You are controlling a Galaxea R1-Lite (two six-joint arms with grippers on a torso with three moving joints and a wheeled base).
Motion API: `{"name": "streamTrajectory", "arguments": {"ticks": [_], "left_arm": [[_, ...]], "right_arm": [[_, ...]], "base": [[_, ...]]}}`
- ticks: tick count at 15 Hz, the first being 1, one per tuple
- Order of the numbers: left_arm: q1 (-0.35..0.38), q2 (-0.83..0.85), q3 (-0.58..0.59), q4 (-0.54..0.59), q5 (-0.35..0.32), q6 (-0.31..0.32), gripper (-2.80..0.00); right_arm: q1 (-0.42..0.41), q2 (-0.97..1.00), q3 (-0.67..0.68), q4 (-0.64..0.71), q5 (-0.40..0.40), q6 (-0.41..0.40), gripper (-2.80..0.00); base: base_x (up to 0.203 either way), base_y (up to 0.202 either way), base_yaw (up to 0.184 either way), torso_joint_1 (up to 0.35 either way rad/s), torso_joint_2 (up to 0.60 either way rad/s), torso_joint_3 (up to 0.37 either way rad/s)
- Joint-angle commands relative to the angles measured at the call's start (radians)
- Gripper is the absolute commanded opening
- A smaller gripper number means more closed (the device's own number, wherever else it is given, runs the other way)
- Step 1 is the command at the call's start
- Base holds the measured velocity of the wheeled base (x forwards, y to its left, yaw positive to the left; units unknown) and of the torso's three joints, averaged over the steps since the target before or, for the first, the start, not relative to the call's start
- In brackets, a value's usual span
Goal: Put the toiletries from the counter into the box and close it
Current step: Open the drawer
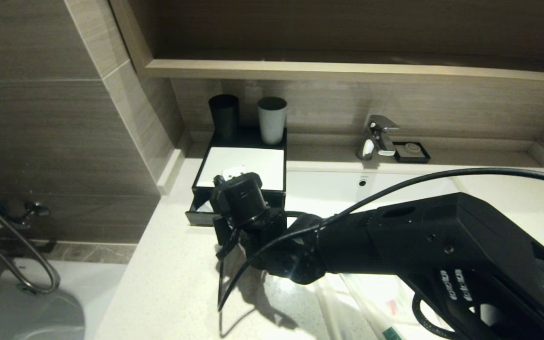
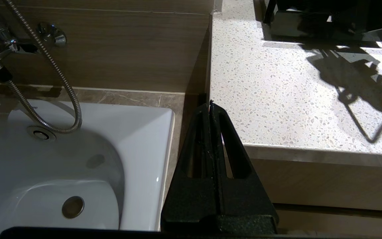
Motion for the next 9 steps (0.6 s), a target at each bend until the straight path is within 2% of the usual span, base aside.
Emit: {"name": "streamTrajectory", "arguments": {"ticks": [1, 9], "left_arm": [[0.0, 0.001, 0.0, 0.0, 0.001, 0.0, -2.8], [0.0, 0.0, 0.0, 0.0, 0.001, 0.0, -2.8]], "right_arm": [[0.007, -0.009, 0.001, 0.019, -0.001, 0.005, -2.8], [0.016, -0.044, 0.029, 0.069, 0.018, 0.044, -2.8]], "base": [[0.0, 0.0, 0.0, 0.0, 0.0, 0.0], [0.0, 0.0, 0.0, 0.0, 0.0, 0.0]]}}
